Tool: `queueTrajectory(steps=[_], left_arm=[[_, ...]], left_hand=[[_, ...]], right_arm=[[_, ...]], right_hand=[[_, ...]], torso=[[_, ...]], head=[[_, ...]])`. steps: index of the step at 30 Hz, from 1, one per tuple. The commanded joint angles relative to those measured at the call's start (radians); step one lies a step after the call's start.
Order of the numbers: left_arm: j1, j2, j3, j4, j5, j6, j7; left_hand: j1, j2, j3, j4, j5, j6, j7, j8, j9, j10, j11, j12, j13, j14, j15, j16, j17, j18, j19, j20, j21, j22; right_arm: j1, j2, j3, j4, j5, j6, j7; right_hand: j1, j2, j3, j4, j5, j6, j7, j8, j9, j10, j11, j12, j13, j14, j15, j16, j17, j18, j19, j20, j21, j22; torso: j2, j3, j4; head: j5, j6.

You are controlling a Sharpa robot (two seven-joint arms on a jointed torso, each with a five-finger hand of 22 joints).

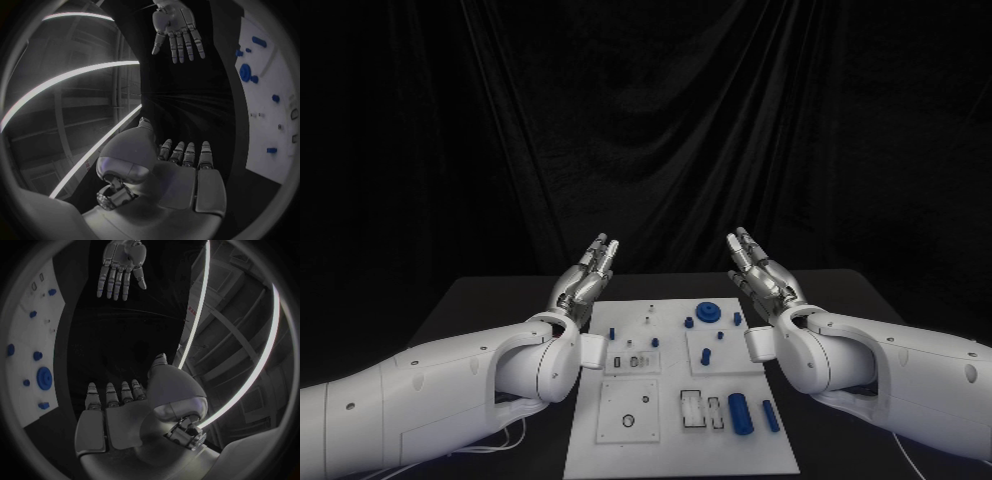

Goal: Assemble the parts on the task board

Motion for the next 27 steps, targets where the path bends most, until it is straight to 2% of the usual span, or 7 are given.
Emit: queueTrajectory(steps=[1,8,15,17,18,23,27], left_arm=[[0.023,0.004,-0.018,-0.001,0.082,0.239,0.060],[0.065,0.008,-0.070,-0.006,0.141,0.427,0.089],[0.083,0.010,-0.092,-0.008,0.165,0.504,0.101],[0.084,0.010,-0.093,-0.008,0.166,0.508,0.102],[0.075,-0.025,-0.093,-0.084,-0.003,0.618,0.216],[0.074,-0.041,-0.093,-0.087,-0.003,0.630,0.223],[0.073,-0.081,-0.093,-0.065,-0.004,0.622,0.243]], left_hand=[[0.052,0.009,-0.008,0.016,0.006,0.007,-0.001,0.006,0.003,0.000,0.013,-0.007,-0.002,0.002,0.021,-0.004,-0.001,0.015,0.001,0.019,-0.004,-0.001],[0.080,0.005,-0.013,0.015,0.012,0.036,0.023,0.012,0.007,0.000,0.046,-0.007,-0.002,0.002,0.034,-0.004,-0.001,0.014,0.001,0.037,-0.004,-0.001],[0.100,0.008,-0.013,0.016,0.040,0.048,0.028,0.013,0.008,0.000,0.046,-0.006,-0.001,0.002,0.041,-0.004,-0.001,0.021,0.001,0.051,-0.004,-0.001],[0.105,0.009,-0.012,0.017,0.042,0.051,0.031,0.013,0.009,0.000,0.047,-0.006,-0.001,0.002,0.054,-0.004,-0.001,0.022,0.001,0.064,-0.004,-0.001],[0.109,0.009,-0.011,0.017,0.044,0.053,0.033,0.013,0.009,0.001,0.049,-0.006,-0.001,0.002,0.062,-0.004,-0.001,0.023,0.001,0.073,-0.004,-0.001],[0.127,0.009,-0.009,0.016,0.061,0.072,0.047,0.016,0.012,0.013,0.062,0.000,0.004,0.002,0.084,-0.004,-0.001,0.025,0.001,0.099,-0.004,-0.001],[0.142,0.009,-0.007,0.017,0.089,0.090,0.053,0.020,0.014,0.024,0.086,0.006,0.007,0.002,0.105,-0.004,-0.001,0.026,0.004,0.122,0.000,0.001]], right_arm=[[0.028,-0.001,-0.022,-0.007,0.086,0.240,-0.069],[0.083,-0.002,-0.082,-0.020,0.147,0.420,-0.112],[0.105,-0.002,-0.105,-0.025,0.171,0.490,-0.128],[0.106,-0.002,-0.106,-0.025,0.172,0.492,-0.129],[0.114,-0.075,-0.106,-0.017,0.078,0.613,-0.127],[0.118,-0.097,-0.106,-0.015,0.053,0.657,-0.149],[0.127,-0.113,-0.106,-0.015,0.044,0.688,-0.170]], right_hand=[[0.053,0.002,-0.008,0.012,0.011,0.001,-0.012,0.002,0.001,0.002,0.008,-0.005,-0.002,0.001,0.019,-0.004,-0.002,0.018,0.001,0.021,-0.004,-0.002],[0.069,-0.007,-0.001,0.012,0.015,-0.003,-0.020,0.001,0.000,0.002,0.030,-0.005,-0.002,0.001,0.042,-0.004,-0.002,0.019,0.001,0.037,-0.004,-0.002],[0.090,-0.015,0.010,0.012,0.021,-0.001,-0.017,0.002,0.001,0.002,0.042,-0.005,-0.002,0.001,0.062,-0.004,-0.002,0.021,0.001,0.053,-0.004,-0.002],[0.115,-0.024,0.020,0.007,0.034,0.001,-0.008,0.002,0.001,0.002,0.060,-0.005,-0.002,0.001,0.074,-0.004,-0.002,0.023,0.001,0.067,-0.004,-0.002],[0.133,-0.030,0.029,0.006,0.051,0.002,-0.002,0.002,0.001,0.002,0.070,-0.005,-0.002,0.001,0.080,-0.004,-0.002,0.023,0.001,0.074,-0.004,-0.002],[0.192,-0.048,0.051,-0.008,0.095,0.008,0.013,0.004,0.003,0.002,0.088,-0.005,-0.002,0.001,0.125,-0.004,-0.002,0.024,0.034,0.107,0.021,0.014],[0.209,-0.057,0.056,-0.016,0.100,0.009,0.016,0.004,0.003,0.002,0.093,-0.005,-0.002,0.001,0.135,-0.004,-0.002,0.024,0.043,0.112,0.024,0.016]], torso=[[0.000,-0.0001,-0.0001],[0.000,-0.0001,-0.0001],[0.000,-0.0001,-0.0001],[0.000,-0.0001,-0.0001],[0.024,-0.0077,-0.0009],[0.029,-0.0070,-0.0013],[0.033,-0.0072,0.0009]], head=[[0.000,0.000],[0.000,0.000],[0.000,0.000],[0.000,0.000],[-0.012,-0.077],[-0.014,-0.112],[-0.015,-0.137]])
